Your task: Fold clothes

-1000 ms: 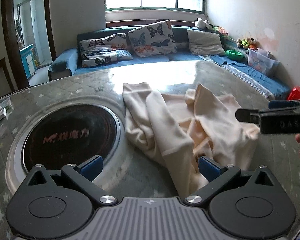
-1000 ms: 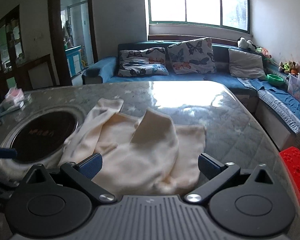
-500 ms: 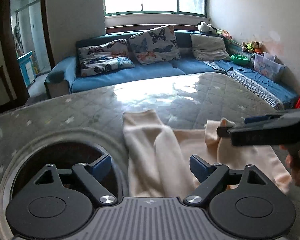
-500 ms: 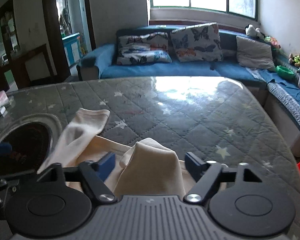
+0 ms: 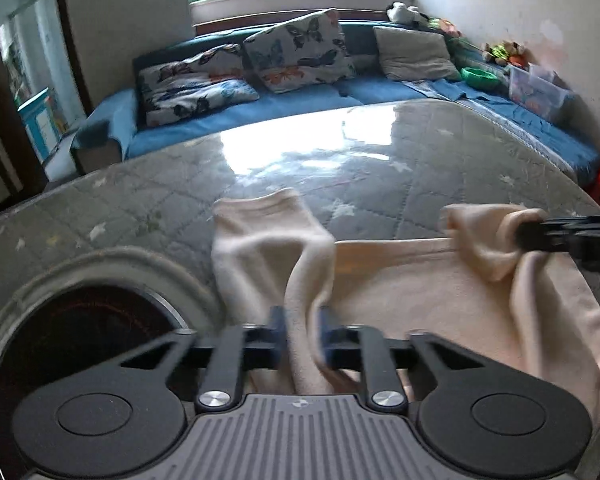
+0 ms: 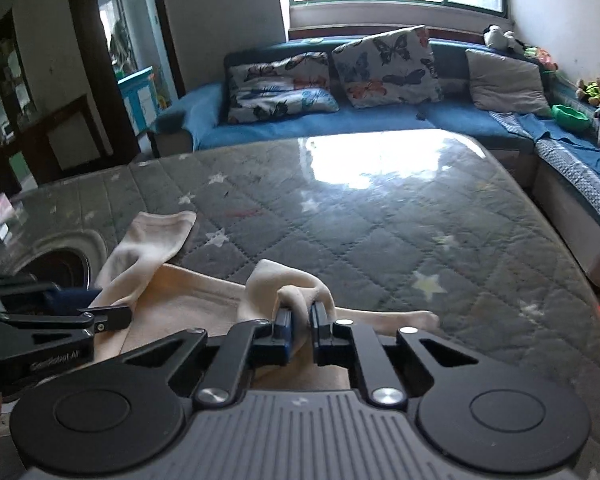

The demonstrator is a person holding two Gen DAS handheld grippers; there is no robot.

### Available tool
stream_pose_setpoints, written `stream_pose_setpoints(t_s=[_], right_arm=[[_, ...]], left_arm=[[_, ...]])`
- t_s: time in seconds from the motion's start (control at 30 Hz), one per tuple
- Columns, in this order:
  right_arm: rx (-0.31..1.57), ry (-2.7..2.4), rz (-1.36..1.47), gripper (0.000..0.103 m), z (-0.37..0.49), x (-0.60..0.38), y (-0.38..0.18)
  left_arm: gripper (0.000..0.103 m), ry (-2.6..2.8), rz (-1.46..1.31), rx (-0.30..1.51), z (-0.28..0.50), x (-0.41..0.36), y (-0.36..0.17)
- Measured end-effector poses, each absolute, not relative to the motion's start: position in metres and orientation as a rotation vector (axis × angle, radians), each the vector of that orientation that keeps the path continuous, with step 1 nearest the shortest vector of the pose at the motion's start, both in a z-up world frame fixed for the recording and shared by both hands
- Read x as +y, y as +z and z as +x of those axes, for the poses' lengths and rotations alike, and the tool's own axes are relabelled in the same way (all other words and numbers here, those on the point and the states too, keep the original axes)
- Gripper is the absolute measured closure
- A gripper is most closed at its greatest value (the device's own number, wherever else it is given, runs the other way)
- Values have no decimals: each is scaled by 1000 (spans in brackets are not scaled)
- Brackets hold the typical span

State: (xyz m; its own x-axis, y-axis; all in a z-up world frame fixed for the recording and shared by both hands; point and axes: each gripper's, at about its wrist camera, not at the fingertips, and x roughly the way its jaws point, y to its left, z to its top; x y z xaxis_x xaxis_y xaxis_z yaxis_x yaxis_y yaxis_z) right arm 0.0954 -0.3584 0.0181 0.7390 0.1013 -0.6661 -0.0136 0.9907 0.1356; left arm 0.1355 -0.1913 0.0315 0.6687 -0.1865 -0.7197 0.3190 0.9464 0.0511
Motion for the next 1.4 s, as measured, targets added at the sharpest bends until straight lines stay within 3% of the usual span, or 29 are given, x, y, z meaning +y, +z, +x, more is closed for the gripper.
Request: stream_pose_setpoints(t_s=[0.47, 0.77, 0.83, 0.97, 1.0, 1.03, 1.1, 1.17, 1.27, 1.4], right_arm=[[531, -97, 225, 95, -43, -427, 72], [593, -304, 302, 95, -117, -477, 33], [647, -357, 316, 92, -121, -484, 16], [678, -413, 315, 66, -127, -490, 1], [672, -429, 298, 66, -128, -488, 1], [662, -433, 284, 65, -128, -486, 4], [633, -416, 274, 57, -128, -481, 9], [624, -393, 249, 54, -126, -474, 12], [628, -365, 160, 40, -117, -458, 17], [675, -335, 67, 31, -103, -445, 7]], left_arm=[[96, -151, -2, 693, 54, -84, 76], [96, -62, -63, 743, -26, -17, 64], [96, -40, -55, 771, -33, -10, 56], [93, -73, -38, 783, -38, -13, 57], [91, -100, -29, 773, -40, -19, 60], [89, -128, -19, 761, -43, -26, 62], [67, -203, 1, 736, -48, -47, 68], [58, -288, 26, 713, -54, -68, 72], [53, -421, 69, 692, -61, -104, 74], [53, -544, 128, 693, -62, -146, 66]])
